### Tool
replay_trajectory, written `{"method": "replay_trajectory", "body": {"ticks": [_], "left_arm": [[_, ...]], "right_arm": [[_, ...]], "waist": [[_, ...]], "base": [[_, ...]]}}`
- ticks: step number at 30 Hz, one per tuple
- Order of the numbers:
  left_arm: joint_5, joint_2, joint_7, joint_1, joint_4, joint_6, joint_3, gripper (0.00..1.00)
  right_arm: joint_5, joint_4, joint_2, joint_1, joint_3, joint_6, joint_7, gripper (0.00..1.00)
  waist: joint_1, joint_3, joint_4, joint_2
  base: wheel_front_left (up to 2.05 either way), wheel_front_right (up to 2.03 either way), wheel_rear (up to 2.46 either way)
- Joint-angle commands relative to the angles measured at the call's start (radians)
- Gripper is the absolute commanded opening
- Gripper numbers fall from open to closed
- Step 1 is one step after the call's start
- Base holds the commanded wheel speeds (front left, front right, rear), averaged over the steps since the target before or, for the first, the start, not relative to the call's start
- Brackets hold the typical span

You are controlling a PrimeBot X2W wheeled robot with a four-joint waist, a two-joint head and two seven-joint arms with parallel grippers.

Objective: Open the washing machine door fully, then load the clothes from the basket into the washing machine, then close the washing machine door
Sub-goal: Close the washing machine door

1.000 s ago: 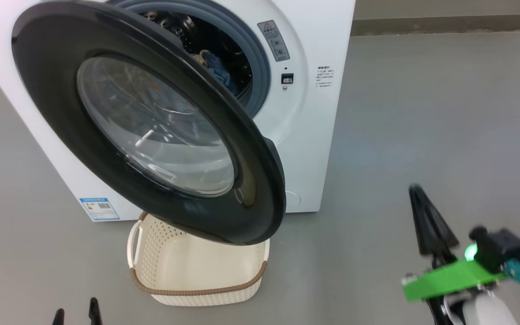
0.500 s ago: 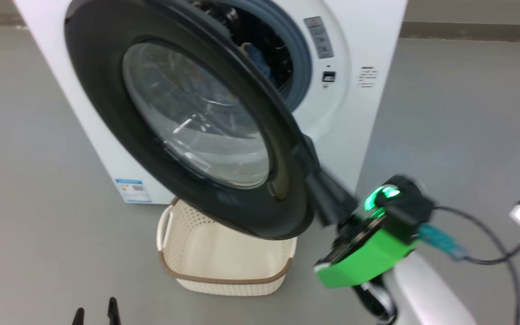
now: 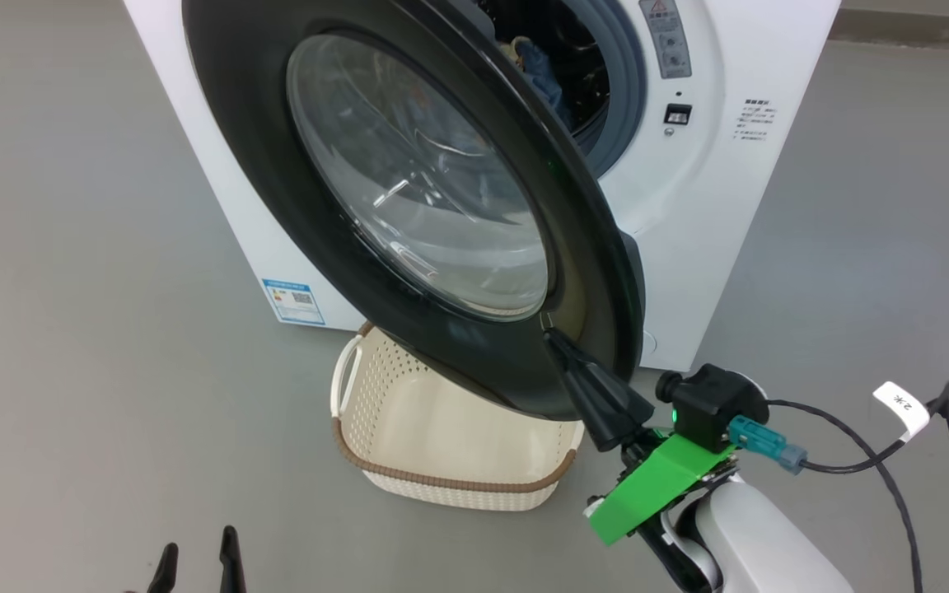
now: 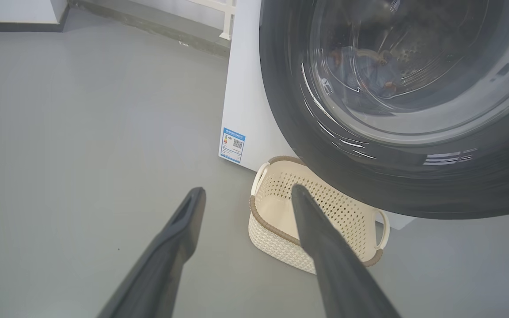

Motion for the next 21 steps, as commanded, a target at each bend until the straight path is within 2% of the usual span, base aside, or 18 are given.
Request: {"method": "replay_trajectory", "body": {"ticks": [1, 21], "left_arm": [[-0.01, 0.007, -0.011, -0.048, -0.018, 0.01, 0.025, 1.0], [-0.082, 0.007, -0.011, -0.111, -0.018, 0.023, -0.048, 1.0]], "right_arm": [[-0.001, -0.013, 0.009, -0.027, 0.001, 0.002, -0.005, 0.0], [-0.015, 0.03, -0.058, -0.135, -0.093, 0.002, -0.005, 0.0]], "waist": [[0.0, 0.009, 0.006, -0.0001], [0.0, 0.122, 0.053, -0.0001]], "base": [[0.0, 0.0, 0.0], [0.0, 0.0, 0.0]]}}
